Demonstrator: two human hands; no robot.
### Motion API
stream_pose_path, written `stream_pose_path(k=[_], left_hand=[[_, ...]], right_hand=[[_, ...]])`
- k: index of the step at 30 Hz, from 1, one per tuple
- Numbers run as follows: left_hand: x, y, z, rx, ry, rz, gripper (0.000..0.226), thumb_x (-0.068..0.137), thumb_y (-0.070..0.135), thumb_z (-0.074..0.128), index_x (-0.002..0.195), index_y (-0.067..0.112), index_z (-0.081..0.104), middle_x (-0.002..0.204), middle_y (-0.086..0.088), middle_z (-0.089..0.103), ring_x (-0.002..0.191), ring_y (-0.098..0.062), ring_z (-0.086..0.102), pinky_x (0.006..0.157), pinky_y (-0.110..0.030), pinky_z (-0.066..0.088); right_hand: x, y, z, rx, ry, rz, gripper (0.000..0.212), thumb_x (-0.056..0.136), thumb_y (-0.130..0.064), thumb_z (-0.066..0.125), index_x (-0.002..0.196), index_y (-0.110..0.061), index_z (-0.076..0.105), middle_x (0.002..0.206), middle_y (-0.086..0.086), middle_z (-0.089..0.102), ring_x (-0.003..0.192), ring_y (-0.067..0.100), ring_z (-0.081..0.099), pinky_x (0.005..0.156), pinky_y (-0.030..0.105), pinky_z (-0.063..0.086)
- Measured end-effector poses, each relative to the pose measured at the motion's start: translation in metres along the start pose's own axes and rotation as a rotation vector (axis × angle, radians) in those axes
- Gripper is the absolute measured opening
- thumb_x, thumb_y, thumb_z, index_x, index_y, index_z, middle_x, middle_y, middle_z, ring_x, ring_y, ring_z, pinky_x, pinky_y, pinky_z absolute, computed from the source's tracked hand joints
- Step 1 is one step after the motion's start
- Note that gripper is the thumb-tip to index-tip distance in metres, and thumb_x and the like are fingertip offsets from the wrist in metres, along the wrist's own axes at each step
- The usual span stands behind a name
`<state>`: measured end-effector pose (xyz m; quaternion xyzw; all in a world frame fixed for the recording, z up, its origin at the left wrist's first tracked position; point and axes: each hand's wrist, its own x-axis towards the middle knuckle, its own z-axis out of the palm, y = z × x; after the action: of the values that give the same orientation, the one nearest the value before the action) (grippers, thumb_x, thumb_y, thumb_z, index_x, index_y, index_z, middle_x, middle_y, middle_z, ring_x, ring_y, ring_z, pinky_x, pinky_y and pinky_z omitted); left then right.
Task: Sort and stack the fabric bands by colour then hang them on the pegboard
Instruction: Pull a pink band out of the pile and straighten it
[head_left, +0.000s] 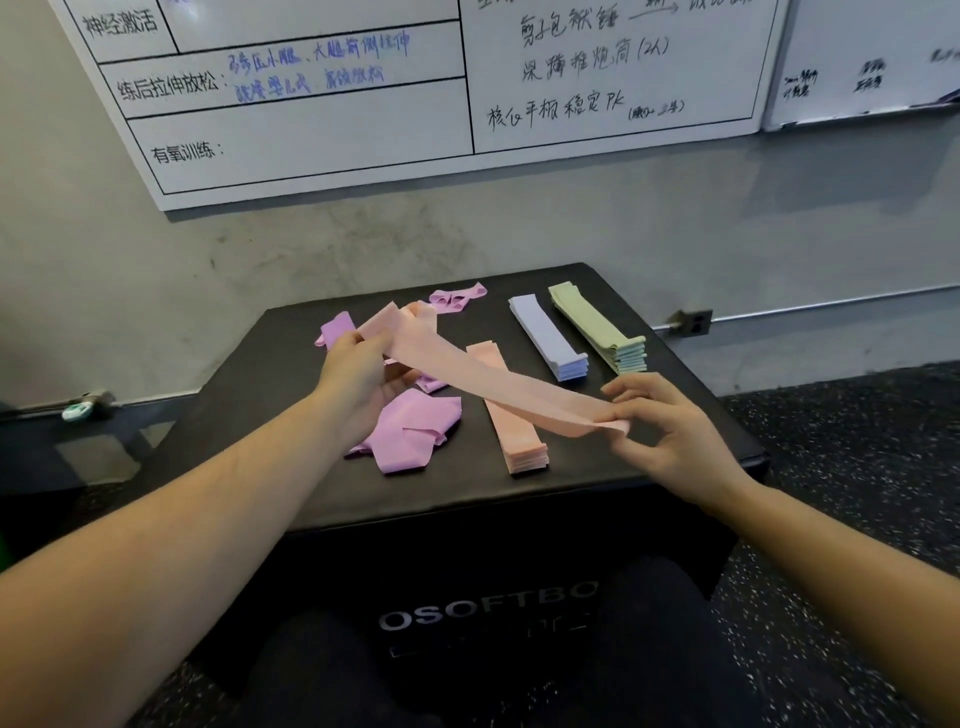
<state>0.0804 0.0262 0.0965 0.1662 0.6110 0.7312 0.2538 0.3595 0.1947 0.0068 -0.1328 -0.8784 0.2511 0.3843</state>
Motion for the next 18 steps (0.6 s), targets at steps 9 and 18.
stream_pose_path(k=[9,18], left_hand=[[0.045,-0.021,0.018,0.107,-0.035,-0.091,0.013,0.104,0.007,0.047,0.109,0.012,0.058,0.106,-0.009,0.069,0.088,-0.021,0.072,0.076,-0.034,0.062],[0.111,-0.043,0.045,0.261,0.0,-0.107,0.015,0.103,0.014,0.053,0.117,0.018,0.058,0.11,-0.005,0.069,0.09,-0.021,0.071,0.052,-0.026,0.055]], right_hand=[[0.012,0.015,0.005,0.051,-0.012,0.007,0.053,0.075,0.006,0.077,0.099,-0.036,0.055,0.1,0.001,0.068,0.089,0.012,0.063,0.084,0.027,0.051],[0.03,0.048,0.026,-0.002,-0.058,-0.274,0.02,0.09,-0.021,0.067,0.095,-0.004,0.077,0.108,0.005,0.07,0.098,0.014,0.067,0.088,0.027,0.054]])
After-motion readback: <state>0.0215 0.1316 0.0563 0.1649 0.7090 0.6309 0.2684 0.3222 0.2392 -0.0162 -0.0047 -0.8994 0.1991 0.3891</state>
